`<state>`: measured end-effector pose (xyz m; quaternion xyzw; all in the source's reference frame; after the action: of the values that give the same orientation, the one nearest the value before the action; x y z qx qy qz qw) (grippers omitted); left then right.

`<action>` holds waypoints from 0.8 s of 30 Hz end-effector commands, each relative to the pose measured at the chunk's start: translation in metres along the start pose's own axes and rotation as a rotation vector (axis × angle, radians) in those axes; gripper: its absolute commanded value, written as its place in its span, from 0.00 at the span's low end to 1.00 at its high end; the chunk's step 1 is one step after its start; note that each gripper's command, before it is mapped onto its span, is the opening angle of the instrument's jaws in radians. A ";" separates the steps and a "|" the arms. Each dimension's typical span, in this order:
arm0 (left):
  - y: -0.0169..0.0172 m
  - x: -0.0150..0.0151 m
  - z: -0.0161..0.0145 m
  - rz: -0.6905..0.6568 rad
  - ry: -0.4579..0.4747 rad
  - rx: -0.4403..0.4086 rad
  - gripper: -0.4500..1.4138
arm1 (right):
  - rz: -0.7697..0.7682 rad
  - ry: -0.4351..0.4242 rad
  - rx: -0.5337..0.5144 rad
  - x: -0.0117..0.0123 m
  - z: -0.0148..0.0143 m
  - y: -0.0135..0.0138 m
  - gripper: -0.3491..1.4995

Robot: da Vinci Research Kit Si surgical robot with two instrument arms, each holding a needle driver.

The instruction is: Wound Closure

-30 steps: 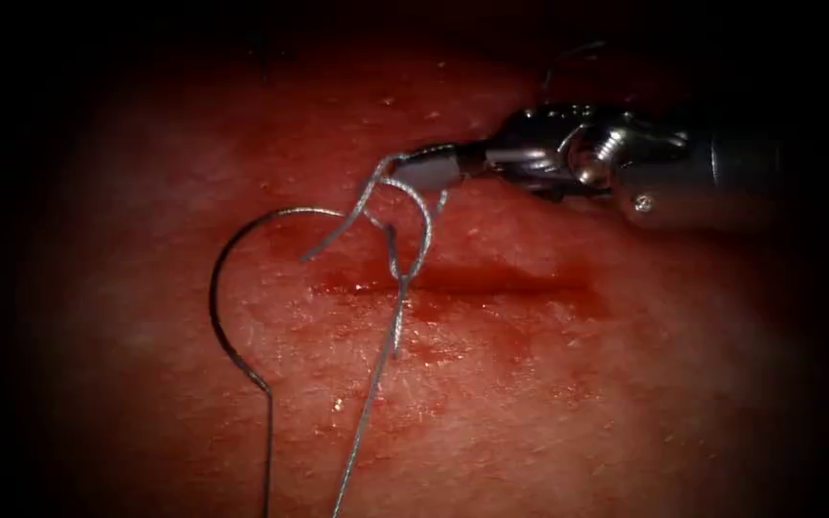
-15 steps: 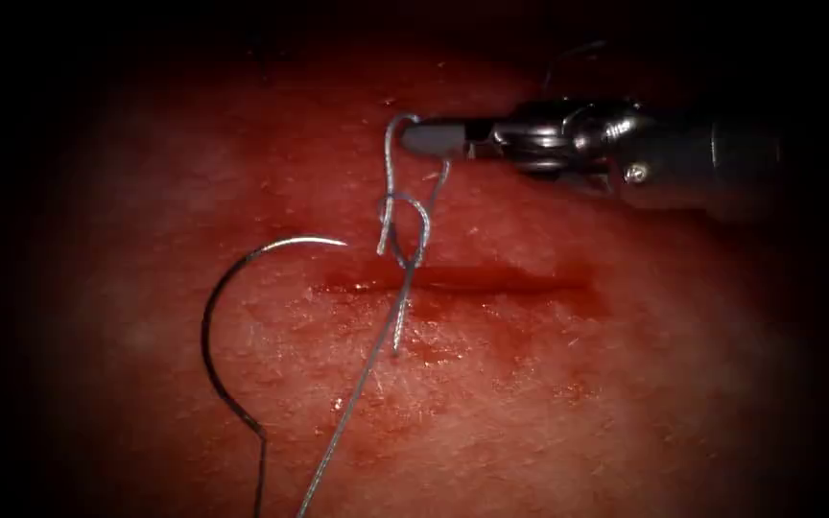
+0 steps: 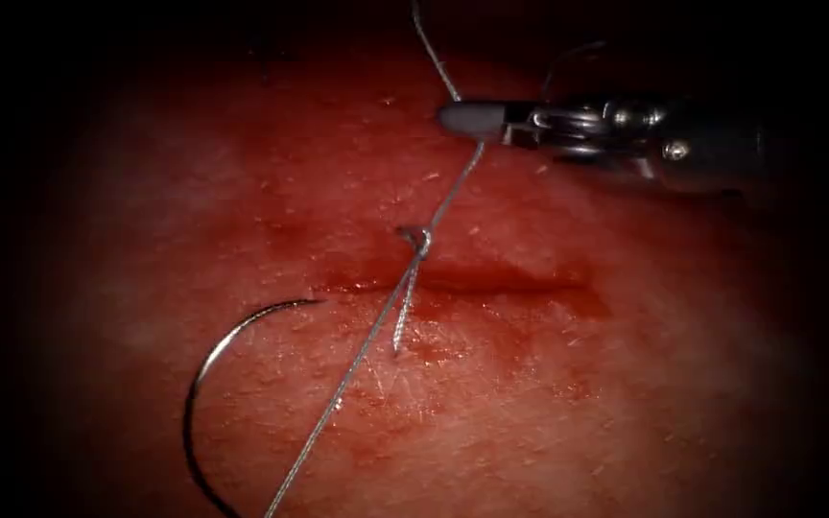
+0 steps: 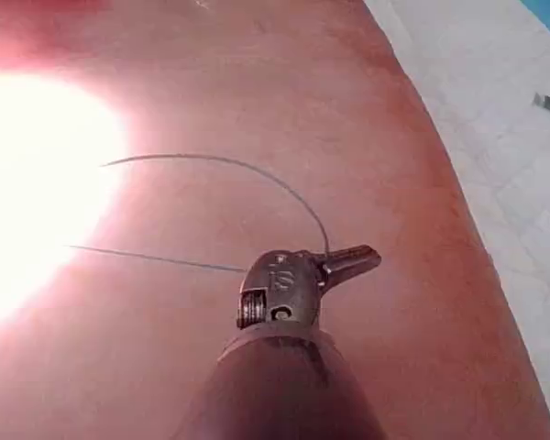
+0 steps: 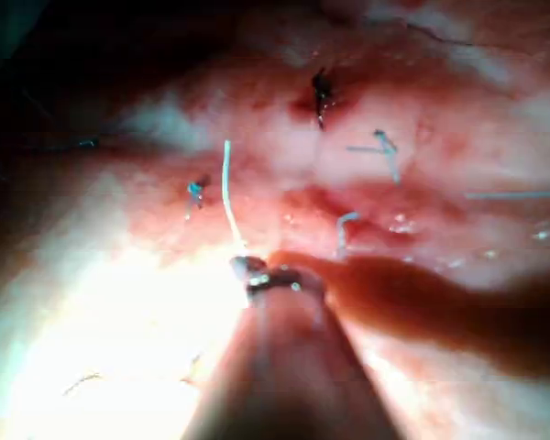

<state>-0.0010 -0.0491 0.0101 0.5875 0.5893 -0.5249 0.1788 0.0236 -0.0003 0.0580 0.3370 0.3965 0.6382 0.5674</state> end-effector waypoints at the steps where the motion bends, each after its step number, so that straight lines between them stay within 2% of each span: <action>1: -0.0001 -0.0008 0.0005 -0.001 0.002 -0.015 0.00 | 0.002 0.005 -0.007 -0.0002 0.0007 0.0003 0.00; 6: 0.0016 -0.0023 0.0013 -0.001 -0.020 -0.123 0.00 | -0.003 -0.010 -0.024 -0.0005 0.0008 0.0004 0.00; 7: 0.0016 -0.0023 0.0013 -0.001 -0.020 -0.123 0.00 | -0.003 -0.010 -0.024 -0.0005 0.0008 0.0004 0.00; 10: 0.0022 -0.0033 0.0029 -0.001 -0.036 -0.203 0.00 | -0.016 -0.038 -0.051 -0.0011 0.0011 0.0009 0.00; 13: 0.0027 -0.0043 0.0043 0.007 -0.053 -0.247 0.00 | -0.030 -0.057 -0.087 -0.0014 0.0015 0.0018 0.00; 16: 0.0034 -0.0047 0.0053 0.022 -0.065 -0.281 0.00 | -0.038 -0.047 -0.111 -0.0010 0.0019 0.0036 0.00; 21: 0.0039 -0.0046 0.0054 0.023 -0.063 -0.306 0.00 | -0.053 -0.043 -0.123 -0.0005 0.0020 0.0055 0.00; 24: 0.0041 -0.0047 0.0054 0.029 -0.068 -0.325 0.00 | -0.046 -0.027 -0.139 0.0010 0.0015 0.0064 0.00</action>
<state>0.0019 -0.0561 0.0099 0.5407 0.6504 -0.4404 0.3012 0.0214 0.0008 0.0639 0.2957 0.3510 0.6462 0.6097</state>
